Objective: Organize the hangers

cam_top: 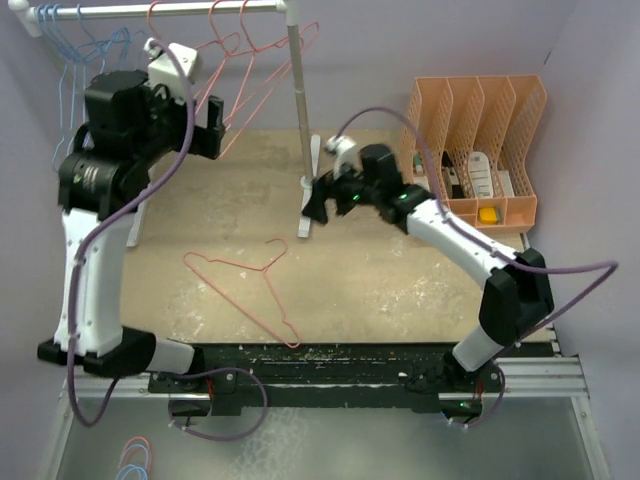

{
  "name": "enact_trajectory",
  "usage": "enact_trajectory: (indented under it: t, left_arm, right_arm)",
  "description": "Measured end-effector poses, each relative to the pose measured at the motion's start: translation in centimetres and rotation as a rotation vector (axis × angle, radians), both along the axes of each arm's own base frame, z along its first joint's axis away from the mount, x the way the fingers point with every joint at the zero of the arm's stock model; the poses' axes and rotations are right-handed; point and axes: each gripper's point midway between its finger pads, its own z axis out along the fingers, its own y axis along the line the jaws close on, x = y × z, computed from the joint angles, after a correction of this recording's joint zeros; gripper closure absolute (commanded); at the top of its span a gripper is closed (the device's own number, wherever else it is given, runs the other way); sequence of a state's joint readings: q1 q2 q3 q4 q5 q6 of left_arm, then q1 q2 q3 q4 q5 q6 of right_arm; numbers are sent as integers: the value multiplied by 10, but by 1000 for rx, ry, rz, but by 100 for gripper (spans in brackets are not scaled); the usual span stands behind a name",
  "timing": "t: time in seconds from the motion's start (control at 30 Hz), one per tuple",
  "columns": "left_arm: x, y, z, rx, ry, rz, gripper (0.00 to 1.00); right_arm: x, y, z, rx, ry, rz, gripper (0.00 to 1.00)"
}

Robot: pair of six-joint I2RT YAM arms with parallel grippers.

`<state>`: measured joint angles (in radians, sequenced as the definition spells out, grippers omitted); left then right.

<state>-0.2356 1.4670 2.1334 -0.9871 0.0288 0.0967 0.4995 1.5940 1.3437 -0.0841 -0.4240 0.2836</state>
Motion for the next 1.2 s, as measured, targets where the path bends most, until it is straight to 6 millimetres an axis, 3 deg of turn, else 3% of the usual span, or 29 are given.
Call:
enact_trajectory:
  t: [0.1,0.2,0.3,0.37,0.5,0.6,0.73,0.87,1.2]
  left_arm:
    - [-29,16,22,14,-78,36,1]
    - [-41,29,31,52,-116,79,1]
    - [-43,35,10,101,-68,91,1]
    - [-39,38,-19,144,7,95,1]
    - [-41,47,-70,224,141,113,1]
    - [-52,52,-92,252,193,115,1]
    - [-70,56,-97,252,189,116,1]
    - [-80,59,-97,250,173,116,1]
    - [-78,58,-129,293,257,91,1]
  right_arm:
    - [-54,53,-36,-157,-133,274,0]
    - [-97,84,-73,-295,-256,527,0]
    - [-121,100,-103,-398,-372,748,0]
    - [-128,108,-118,-435,-406,865,1]
    - [-113,130,-144,-482,-461,995,5]
    - [-101,139,-166,-519,-477,1052,15]
    - [-90,146,-192,-554,-459,1096,22]
    - [-87,146,-210,-575,-436,1113,34]
    - [-79,154,-214,-581,-426,1112,67]
